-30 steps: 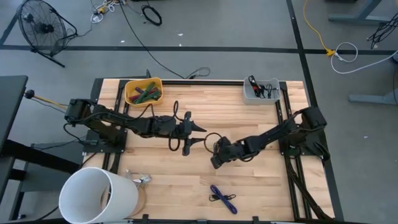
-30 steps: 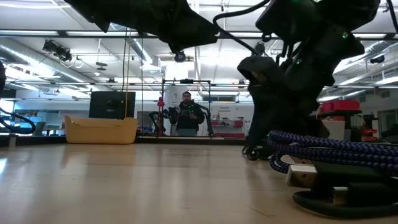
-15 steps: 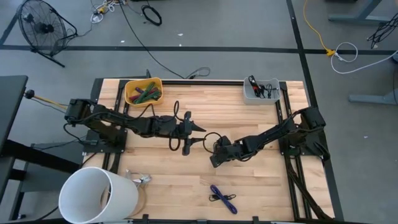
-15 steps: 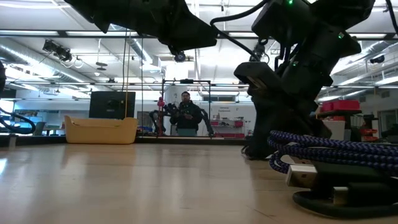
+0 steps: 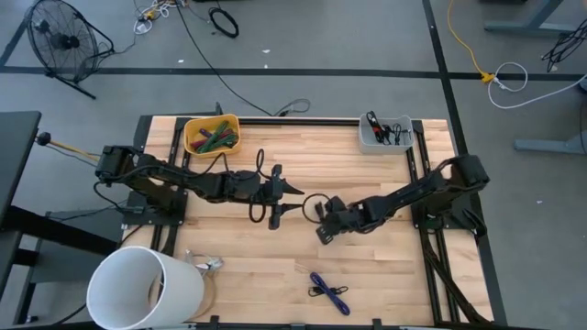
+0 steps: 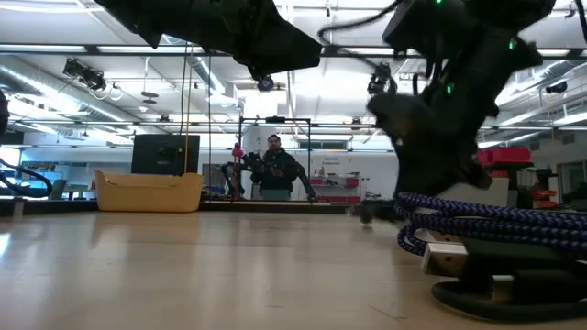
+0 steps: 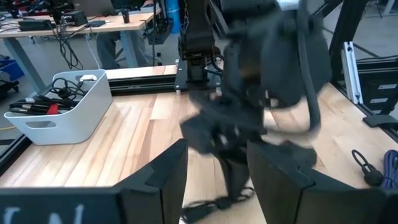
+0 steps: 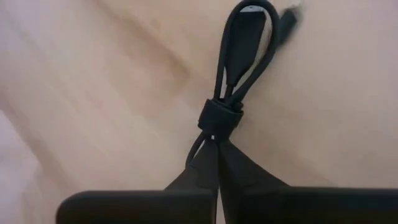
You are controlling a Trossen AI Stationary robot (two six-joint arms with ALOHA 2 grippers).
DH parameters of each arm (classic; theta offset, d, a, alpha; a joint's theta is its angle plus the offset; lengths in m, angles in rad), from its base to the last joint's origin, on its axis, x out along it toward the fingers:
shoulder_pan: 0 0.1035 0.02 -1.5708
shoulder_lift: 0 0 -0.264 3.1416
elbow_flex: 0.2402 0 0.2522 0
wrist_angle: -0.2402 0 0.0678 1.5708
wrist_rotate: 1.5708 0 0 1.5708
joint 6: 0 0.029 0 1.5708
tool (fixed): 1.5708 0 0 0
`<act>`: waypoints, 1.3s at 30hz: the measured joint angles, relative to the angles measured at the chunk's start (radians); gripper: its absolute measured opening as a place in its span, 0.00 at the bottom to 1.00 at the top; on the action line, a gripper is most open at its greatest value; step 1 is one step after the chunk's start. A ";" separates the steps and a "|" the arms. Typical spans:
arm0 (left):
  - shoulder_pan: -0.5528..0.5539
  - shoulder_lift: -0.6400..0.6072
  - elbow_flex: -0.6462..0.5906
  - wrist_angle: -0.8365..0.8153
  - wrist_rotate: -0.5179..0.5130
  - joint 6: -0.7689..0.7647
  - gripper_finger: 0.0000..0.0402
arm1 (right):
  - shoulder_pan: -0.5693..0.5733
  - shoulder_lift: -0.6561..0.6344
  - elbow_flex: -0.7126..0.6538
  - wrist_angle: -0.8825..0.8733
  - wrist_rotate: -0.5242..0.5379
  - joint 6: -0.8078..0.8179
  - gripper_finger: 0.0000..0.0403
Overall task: Pick & Place USB Port
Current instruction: Put the black charger cable into the gray bin
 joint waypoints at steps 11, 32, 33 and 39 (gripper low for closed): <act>0.001 0.000 0.000 0.001 0.000 -0.002 0.43 | -0.040 -0.301 0.004 -0.388 0.201 -0.053 0.00; 0.001 0.000 0.000 0.001 0.000 -0.008 0.43 | -0.573 -0.549 0.006 -0.667 0.703 -0.576 0.00; 0.001 0.000 0.000 0.001 0.000 -0.008 0.43 | -0.589 -0.542 0.006 -0.651 0.728 -0.608 0.00; 0.001 0.000 0.000 0.002 0.000 -0.009 0.43 | -0.647 -0.479 0.006 -0.558 0.818 -0.734 0.00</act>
